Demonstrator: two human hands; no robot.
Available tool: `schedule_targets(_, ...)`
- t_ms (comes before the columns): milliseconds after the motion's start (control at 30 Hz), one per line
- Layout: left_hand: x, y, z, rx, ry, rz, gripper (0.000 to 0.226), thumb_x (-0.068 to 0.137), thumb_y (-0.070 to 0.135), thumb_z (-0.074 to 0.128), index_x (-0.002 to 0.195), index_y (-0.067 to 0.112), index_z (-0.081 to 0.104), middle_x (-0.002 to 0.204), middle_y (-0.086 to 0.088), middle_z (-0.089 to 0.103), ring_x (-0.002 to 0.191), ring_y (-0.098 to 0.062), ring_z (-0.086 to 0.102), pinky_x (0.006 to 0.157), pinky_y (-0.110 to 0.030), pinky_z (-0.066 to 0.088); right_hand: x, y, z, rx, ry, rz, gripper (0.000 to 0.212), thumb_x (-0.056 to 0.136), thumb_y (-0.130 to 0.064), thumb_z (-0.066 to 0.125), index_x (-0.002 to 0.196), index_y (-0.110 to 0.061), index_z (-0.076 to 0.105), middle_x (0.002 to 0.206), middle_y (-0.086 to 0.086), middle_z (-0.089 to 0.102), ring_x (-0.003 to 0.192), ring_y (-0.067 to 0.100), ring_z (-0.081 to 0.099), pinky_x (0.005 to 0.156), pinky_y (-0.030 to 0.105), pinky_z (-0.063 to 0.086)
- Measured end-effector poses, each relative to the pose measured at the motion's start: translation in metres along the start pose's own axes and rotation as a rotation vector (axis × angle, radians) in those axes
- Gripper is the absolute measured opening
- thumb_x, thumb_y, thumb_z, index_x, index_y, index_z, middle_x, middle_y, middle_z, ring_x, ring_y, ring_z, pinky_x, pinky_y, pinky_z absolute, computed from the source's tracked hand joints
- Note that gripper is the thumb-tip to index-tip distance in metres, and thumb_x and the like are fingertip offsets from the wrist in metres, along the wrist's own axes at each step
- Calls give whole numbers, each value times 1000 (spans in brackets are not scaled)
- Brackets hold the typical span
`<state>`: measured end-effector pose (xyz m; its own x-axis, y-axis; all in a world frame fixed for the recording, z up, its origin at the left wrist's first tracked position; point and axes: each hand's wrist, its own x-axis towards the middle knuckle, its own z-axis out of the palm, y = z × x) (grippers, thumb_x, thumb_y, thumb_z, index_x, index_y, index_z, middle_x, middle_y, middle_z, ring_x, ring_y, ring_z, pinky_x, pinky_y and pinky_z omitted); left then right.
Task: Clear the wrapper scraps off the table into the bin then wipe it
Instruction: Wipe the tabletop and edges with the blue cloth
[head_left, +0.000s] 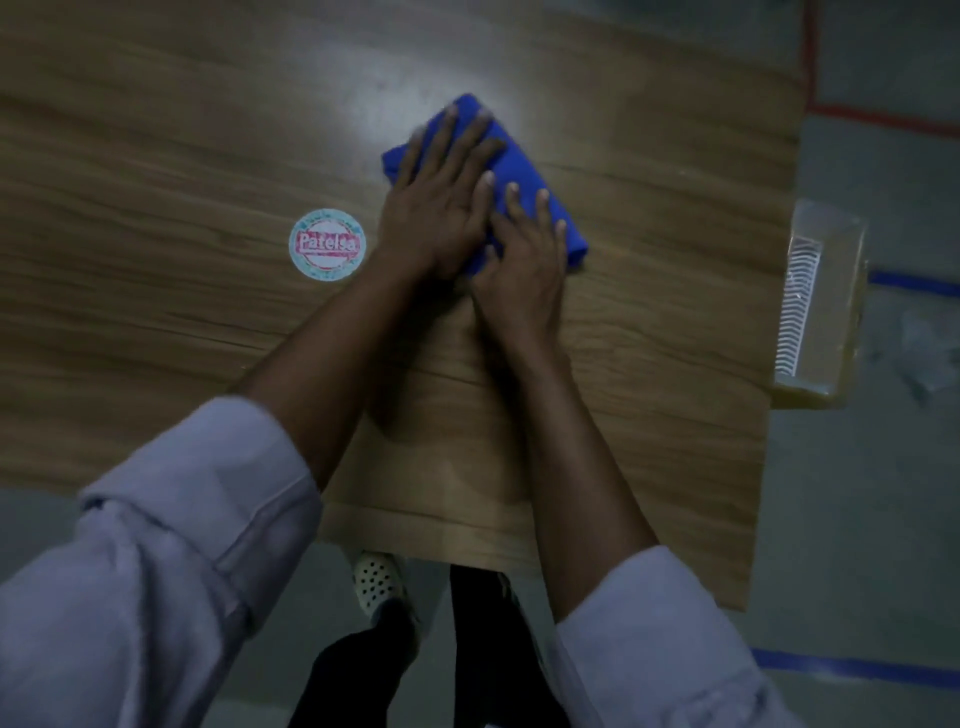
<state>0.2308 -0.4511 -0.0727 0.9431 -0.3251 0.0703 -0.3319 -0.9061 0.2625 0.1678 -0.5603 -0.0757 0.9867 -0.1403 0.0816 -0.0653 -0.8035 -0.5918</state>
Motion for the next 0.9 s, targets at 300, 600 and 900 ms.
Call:
schedule_targets(300, -85, 53, 12, -5, -9, -1, 62, 99, 30, 33, 159, 17, 33, 169, -4, 23, 157, -31, 15, 126, -53, 7, -104, 34, -36, 2, -56, -99, 63, 86, -13, 46, 148, -16, 54, 159, 3, 43, 154, 29, 26, 124, 49, 22)
schedule_targets(600, 77, 91, 41, 15, -71, 222, 61, 97, 37, 24, 151, 23, 49, 163, -1, 38, 154, -26, 27, 125, -51, 18, 24, 69, -59, -188, 24, 257, 81, 77, -41, 27, 157, -29, 38, 167, -5, 26, 158, 29, 9, 123, 55, 2)
schedule_targets(900, 32, -15, -3, 53, -49, -250, 62, 101, 35, 17, 162, 25, 23, 172, 3, 10, 159, -25, 3, 126, -46, 1, 45, -21, -2, -73, -201, -27, 67, 89, -42, 35, 154, -27, 44, 163, -2, 36, 157, 30, 15, 125, 49, 2)
